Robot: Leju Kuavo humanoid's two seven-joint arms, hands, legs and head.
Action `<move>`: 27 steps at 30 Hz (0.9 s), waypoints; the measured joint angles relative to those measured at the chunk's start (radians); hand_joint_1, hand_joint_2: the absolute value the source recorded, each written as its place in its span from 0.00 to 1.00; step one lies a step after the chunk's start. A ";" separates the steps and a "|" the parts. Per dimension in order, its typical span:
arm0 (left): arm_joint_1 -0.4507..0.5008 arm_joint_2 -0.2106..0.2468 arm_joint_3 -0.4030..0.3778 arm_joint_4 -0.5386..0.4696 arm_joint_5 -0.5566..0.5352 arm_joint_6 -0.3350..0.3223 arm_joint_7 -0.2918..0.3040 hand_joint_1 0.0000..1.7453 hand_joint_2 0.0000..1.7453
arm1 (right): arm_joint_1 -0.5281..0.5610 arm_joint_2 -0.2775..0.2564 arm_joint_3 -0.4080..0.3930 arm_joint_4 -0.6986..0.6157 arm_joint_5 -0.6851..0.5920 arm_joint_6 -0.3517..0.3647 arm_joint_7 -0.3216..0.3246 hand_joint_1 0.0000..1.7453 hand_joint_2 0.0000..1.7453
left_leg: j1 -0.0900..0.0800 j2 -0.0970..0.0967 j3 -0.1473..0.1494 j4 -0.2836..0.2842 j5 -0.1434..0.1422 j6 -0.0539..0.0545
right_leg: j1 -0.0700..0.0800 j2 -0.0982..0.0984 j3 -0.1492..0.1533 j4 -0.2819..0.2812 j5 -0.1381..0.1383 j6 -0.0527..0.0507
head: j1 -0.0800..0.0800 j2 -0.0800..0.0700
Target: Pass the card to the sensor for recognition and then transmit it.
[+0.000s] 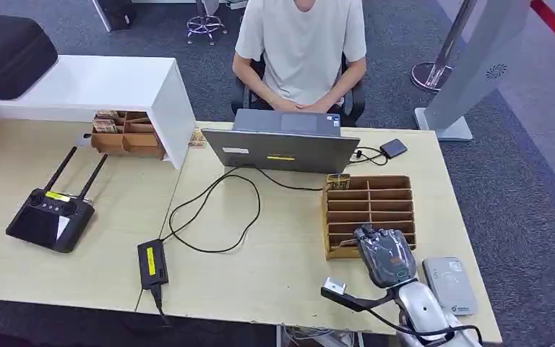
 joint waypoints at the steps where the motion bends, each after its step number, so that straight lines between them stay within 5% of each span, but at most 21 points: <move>1: 0.000 0.000 0.000 0.000 0.000 0.000 0.002 0.00 1.00 | 0.000 0.000 0.000 0.000 0.002 0.000 0.000 1.00 1.00 | 0.000 0.000 0.000 0.000 0.000 0.000 | 0.000 0.000 0.000 0.000 0.000 0.000 | 0.000 0.000; 27: -0.008 -0.005 -0.041 0.000 -0.013 -0.002 0.023 0.00 1.00 | -0.115 -0.008 -0.029 -0.122 0.010 0.010 0.005 1.00 1.00 | 0.000 0.000 0.000 0.000 0.000 0.000 | 0.000 0.000 0.000 0.001 0.001 0.000 | 0.000 0.000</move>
